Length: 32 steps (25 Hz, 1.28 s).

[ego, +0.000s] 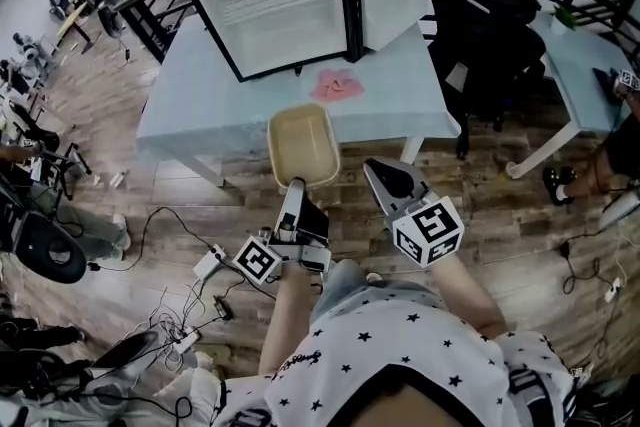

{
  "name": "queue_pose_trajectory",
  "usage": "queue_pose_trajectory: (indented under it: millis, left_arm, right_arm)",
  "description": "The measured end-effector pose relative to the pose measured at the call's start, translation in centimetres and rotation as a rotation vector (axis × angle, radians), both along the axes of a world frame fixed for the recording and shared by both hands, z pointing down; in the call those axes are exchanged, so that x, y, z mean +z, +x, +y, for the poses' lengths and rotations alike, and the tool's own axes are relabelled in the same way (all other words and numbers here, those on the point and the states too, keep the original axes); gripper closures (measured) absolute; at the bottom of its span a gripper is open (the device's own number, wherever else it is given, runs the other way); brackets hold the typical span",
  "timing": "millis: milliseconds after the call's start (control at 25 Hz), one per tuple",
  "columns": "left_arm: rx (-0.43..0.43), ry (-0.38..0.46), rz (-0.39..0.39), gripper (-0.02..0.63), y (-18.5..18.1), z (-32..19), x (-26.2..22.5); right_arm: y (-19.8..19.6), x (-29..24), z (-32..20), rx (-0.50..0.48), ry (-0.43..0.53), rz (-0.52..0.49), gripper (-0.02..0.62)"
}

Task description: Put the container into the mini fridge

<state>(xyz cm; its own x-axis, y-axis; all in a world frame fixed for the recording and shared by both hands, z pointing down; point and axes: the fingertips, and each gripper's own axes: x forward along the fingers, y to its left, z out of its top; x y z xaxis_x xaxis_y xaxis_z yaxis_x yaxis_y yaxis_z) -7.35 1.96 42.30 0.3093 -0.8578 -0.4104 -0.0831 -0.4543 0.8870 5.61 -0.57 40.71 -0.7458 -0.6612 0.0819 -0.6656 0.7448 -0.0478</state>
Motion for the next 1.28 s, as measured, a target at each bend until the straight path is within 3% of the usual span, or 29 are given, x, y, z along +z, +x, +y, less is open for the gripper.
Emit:
queue_pose_trajectory:
  millis: [520,1280]
  left_arm:
    - [-0.006,-0.014,0.015,0.388,0.5,-3.2,0.4]
    - [-0.027,-0.005,0.011,0.388,-4.0,-15.5,-0.4]
  right_arm:
    - [0.1,0.4,-2.9,-0.03,-0.002,-0.001,0.574]
    - [-4.6,-0.6,-14.8,-0.063,0.018,0.004,0.574]
